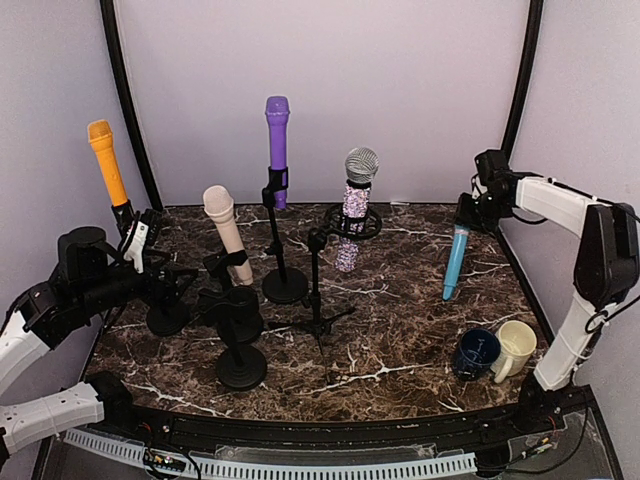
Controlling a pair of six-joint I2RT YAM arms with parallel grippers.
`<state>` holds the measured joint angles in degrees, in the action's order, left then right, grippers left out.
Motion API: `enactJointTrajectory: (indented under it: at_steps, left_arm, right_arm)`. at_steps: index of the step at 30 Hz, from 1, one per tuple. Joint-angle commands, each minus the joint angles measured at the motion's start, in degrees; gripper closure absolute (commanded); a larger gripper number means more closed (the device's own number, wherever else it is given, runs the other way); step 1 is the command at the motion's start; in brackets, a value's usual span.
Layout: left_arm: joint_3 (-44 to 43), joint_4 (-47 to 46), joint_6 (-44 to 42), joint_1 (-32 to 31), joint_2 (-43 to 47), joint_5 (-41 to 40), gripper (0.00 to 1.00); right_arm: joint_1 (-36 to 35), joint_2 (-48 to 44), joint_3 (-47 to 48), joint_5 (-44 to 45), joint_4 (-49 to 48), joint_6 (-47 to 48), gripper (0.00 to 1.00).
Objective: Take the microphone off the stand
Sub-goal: Place the microphone at the corner of the board.
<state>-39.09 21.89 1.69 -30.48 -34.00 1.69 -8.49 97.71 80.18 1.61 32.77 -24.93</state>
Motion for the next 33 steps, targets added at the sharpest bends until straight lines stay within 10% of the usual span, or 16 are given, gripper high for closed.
enactJointTrajectory:
  at_steps: [1, 12, 33]
  left_arm:
    - [2.51, -5.33, -0.97, 0.25, 2.07, 0.23, 0.15]
    - [4.99, -6.92, -1.34, 0.25, 4.8, -0.99, 0.14]
    - [5.08, -7.12, -1.34, 0.25, 2.39, 0.27, 0.14]
  right_arm:
    - [0.14, 5.9, 6.52, -0.8, 4.08, 3.82, 0.94]
    - [0.41, 21.95, 17.43, 4.05, 9.41, 4.95, 0.76]
    - [0.33, 22.53, 15.0, 4.42, 5.66, 2.7, 0.22]
